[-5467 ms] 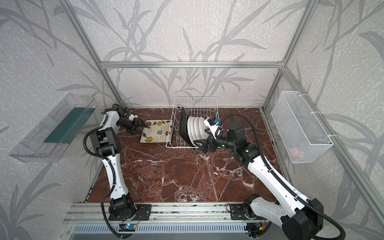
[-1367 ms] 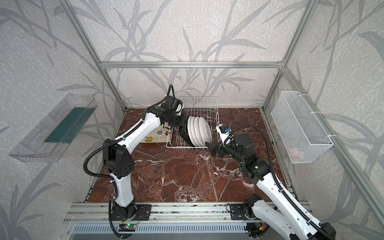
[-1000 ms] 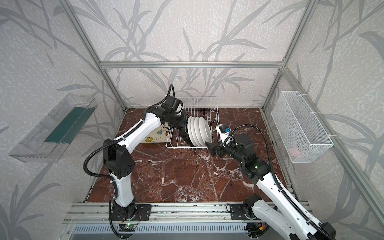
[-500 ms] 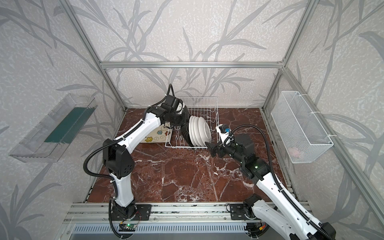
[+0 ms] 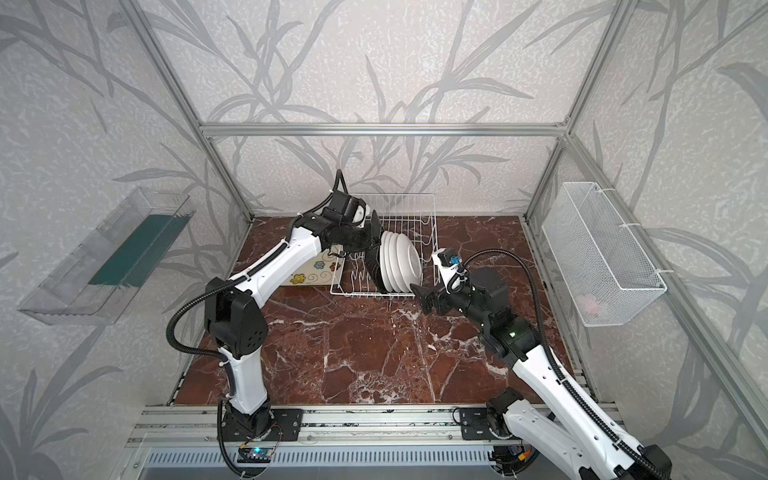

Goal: Unload the plates from the dish rack
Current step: 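Lower the left gripper onto the next plate standing in the rack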

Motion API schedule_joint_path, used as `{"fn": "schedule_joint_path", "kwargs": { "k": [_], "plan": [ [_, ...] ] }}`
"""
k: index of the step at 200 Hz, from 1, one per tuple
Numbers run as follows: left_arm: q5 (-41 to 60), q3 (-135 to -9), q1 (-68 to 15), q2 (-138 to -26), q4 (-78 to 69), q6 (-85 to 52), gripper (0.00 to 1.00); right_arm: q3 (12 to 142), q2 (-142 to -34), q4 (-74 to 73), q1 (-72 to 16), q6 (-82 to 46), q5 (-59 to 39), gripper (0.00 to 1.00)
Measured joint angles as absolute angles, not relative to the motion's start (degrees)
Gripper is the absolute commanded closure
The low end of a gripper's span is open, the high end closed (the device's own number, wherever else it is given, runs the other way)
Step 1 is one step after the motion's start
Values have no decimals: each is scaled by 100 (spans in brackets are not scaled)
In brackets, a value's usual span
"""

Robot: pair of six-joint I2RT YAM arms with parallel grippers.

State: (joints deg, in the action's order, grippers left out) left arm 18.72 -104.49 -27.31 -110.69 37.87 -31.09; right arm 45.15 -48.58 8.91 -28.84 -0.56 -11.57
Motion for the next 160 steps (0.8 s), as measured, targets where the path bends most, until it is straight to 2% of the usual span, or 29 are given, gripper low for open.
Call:
{"fn": "schedule_joint_path", "kwargs": {
  "k": [53, 160],
  "plan": [
    [2032, -9926, -2674, -10833, 3262, -3590, 100, 4515, -4849, 937, -2884, -51, -1140, 1],
    [1826, -9773, -2775, -10763, 3004, -3920, 100, 4515, -4786, 969, -2884, -10, -1094, 1]
  ]
}}
